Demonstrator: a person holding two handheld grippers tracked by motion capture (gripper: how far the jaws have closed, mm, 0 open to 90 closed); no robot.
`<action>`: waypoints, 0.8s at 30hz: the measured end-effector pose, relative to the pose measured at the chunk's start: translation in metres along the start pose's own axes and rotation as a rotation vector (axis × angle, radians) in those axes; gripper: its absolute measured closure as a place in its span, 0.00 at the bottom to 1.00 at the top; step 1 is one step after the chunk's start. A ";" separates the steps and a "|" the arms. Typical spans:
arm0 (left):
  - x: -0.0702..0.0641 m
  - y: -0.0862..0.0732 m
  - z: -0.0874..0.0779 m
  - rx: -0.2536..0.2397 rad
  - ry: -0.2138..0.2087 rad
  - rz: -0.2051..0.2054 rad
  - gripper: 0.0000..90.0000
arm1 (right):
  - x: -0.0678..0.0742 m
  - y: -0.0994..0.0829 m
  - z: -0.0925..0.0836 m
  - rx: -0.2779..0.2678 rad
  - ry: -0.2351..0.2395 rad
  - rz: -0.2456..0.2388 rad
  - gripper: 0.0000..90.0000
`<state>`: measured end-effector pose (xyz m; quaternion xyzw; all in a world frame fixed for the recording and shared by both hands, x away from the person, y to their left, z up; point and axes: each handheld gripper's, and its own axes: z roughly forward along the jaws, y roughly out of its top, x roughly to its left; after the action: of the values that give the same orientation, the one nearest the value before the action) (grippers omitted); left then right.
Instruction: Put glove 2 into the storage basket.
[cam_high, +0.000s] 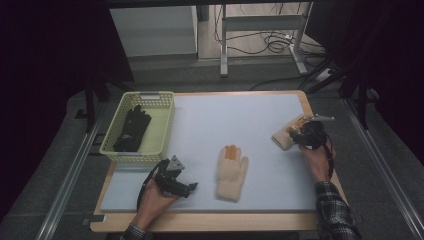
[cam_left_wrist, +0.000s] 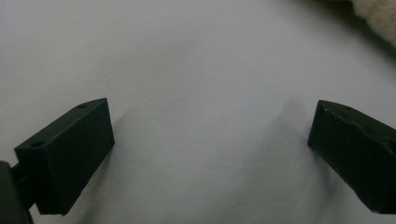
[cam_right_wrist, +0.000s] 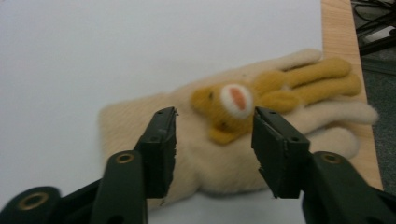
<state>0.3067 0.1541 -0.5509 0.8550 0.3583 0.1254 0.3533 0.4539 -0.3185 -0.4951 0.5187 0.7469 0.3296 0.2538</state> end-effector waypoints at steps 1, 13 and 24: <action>0.000 0.000 0.000 0.000 0.000 0.000 0.01 | -0.002 0.001 0.003 0.000 -0.005 0.006 0.49; 0.000 0.000 0.000 -0.001 0.000 0.000 0.01 | -0.012 0.002 0.038 0.025 -0.035 -0.004 0.43; 0.000 0.000 0.000 -0.001 0.000 0.000 0.01 | -0.006 0.001 0.026 0.009 -0.015 -0.011 0.72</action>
<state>0.3067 0.1542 -0.5511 0.8549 0.3581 0.1256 0.3537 0.4749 -0.3178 -0.5111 0.5183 0.7493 0.3209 0.2587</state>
